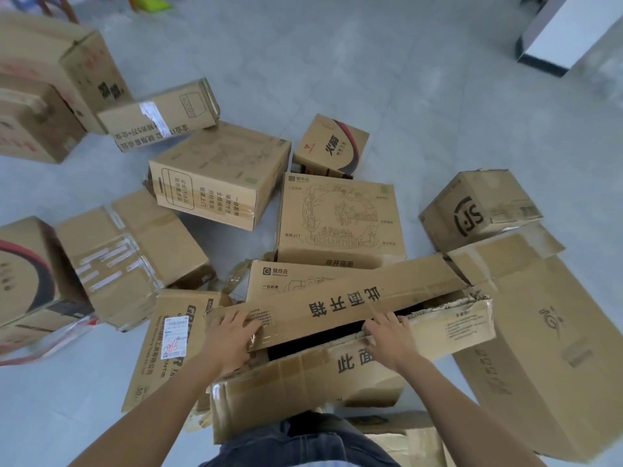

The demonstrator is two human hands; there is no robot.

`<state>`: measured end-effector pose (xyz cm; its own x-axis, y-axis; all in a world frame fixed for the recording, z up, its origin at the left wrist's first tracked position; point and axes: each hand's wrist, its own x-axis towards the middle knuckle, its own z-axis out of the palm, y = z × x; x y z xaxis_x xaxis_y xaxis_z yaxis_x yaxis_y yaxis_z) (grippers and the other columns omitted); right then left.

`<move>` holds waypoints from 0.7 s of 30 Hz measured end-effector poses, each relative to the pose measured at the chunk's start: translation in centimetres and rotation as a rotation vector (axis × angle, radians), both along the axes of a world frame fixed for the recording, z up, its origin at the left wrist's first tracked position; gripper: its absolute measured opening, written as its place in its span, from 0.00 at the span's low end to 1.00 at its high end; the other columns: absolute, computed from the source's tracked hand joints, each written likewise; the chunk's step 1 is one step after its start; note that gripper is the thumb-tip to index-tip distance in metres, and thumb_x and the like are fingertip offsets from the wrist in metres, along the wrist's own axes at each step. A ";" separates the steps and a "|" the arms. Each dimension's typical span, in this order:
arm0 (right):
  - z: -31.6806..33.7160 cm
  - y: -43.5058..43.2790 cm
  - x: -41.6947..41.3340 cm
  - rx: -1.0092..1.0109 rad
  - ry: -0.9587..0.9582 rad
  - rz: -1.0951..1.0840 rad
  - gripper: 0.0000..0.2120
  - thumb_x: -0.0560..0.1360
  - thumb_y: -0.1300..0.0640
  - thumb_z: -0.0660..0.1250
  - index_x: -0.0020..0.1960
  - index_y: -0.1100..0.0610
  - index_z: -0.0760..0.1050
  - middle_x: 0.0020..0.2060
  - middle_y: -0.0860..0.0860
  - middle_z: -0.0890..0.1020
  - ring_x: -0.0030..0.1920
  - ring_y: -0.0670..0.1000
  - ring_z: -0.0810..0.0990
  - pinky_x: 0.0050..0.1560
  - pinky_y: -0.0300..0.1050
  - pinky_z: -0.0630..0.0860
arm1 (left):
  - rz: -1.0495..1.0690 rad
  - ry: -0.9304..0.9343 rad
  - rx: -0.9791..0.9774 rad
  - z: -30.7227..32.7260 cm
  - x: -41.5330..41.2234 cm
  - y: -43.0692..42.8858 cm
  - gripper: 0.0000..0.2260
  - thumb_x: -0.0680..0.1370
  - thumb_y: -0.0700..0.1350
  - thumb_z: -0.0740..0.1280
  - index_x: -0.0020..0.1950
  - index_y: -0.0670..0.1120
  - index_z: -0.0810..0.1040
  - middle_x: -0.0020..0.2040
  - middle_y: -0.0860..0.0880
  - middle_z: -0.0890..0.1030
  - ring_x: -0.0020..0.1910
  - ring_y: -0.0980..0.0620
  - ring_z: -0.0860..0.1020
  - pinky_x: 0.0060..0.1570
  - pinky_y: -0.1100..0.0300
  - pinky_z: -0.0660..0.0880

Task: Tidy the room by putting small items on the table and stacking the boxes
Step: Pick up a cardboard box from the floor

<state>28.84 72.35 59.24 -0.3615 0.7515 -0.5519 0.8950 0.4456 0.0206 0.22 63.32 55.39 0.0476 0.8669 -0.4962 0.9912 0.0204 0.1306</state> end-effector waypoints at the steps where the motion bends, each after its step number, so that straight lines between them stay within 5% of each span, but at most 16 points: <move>1: 0.2 0.2 0.0 0.013 -0.007 0.005 0.13 0.78 0.54 0.58 0.62 0.51 0.70 0.67 0.52 0.67 0.68 0.55 0.64 0.70 0.52 0.55 | 0.005 -0.017 0.054 0.0 -0.1 0.2 0.23 0.75 0.46 0.63 0.70 0.53 0.66 0.73 0.50 0.62 0.72 0.48 0.60 0.70 0.52 0.57; 4: 0.9 0.7 -0.2 0.036 -0.022 0.038 0.13 0.78 0.55 0.58 0.62 0.52 0.71 0.60 0.51 0.73 0.64 0.55 0.66 0.68 0.51 0.58 | 0.046 -0.090 0.314 0.3 -1.0 0.9 0.14 0.68 0.42 0.73 0.52 0.51 0.80 0.54 0.50 0.80 0.52 0.47 0.78 0.48 0.51 0.74; 6: 1.2 1.0 -0.4 0.013 -0.004 0.031 0.12 0.77 0.55 0.60 0.61 0.52 0.73 0.58 0.50 0.75 0.63 0.54 0.68 0.65 0.49 0.60 | 0.042 -0.098 0.392 -0.1 -2.0 1.4 0.16 0.58 0.41 0.80 0.41 0.50 0.80 0.39 0.51 0.80 0.35 0.49 0.79 0.31 0.58 0.74; 9: 1.9 1.5 -0.5 -0.095 0.045 0.002 0.12 0.76 0.55 0.65 0.58 0.55 0.75 0.54 0.51 0.76 0.61 0.52 0.69 0.60 0.46 0.65 | 0.012 -0.087 0.413 -0.2 -2.6 1.9 0.18 0.54 0.40 0.81 0.39 0.50 0.80 0.35 0.53 0.78 0.29 0.51 0.76 0.25 0.62 0.71; 12: 2.2 1.5 -0.6 -0.163 0.099 -0.039 0.13 0.75 0.54 0.68 0.57 0.57 0.77 0.48 0.49 0.73 0.58 0.51 0.71 0.57 0.44 0.69 | -0.009 -0.072 0.417 0.3 -2.5 2.0 0.18 0.58 0.39 0.81 0.43 0.51 0.82 0.38 0.52 0.81 0.33 0.51 0.77 0.27 0.61 0.72; 15: 3.0 2.3 -0.6 -0.165 0.129 -0.041 0.11 0.74 0.54 0.69 0.54 0.58 0.79 0.46 0.46 0.71 0.50 0.48 0.70 0.54 0.43 0.71 | 0.076 -0.029 0.389 2.6 -2.2 3.6 0.14 0.76 0.42 0.66 0.61 0.52 0.77 0.55 0.51 0.79 0.52 0.50 0.76 0.43 0.61 0.69; 18: 5.1 4.5 -0.2 -0.145 0.181 -0.021 0.02 0.73 0.55 0.70 0.42 0.53 0.78 0.38 0.42 0.69 0.47 0.48 0.69 0.45 0.36 0.68 | 0.067 0.005 0.369 4.8 -2.6 6.2 0.13 0.80 0.44 0.57 0.62 0.52 0.75 0.56 0.52 0.77 0.56 0.52 0.73 0.49 0.63 0.70; 21: 8.5 7.3 -0.1 -0.137 0.273 -0.025 0.15 0.72 0.58 0.71 0.33 0.47 0.68 0.36 0.40 0.67 0.45 0.49 0.70 0.38 0.31 0.64 | 0.098 0.011 0.384 7.7 -4.1 9.0 0.13 0.80 0.44 0.57 0.60 0.51 0.77 0.54 0.50 0.79 0.54 0.50 0.75 0.53 0.55 0.75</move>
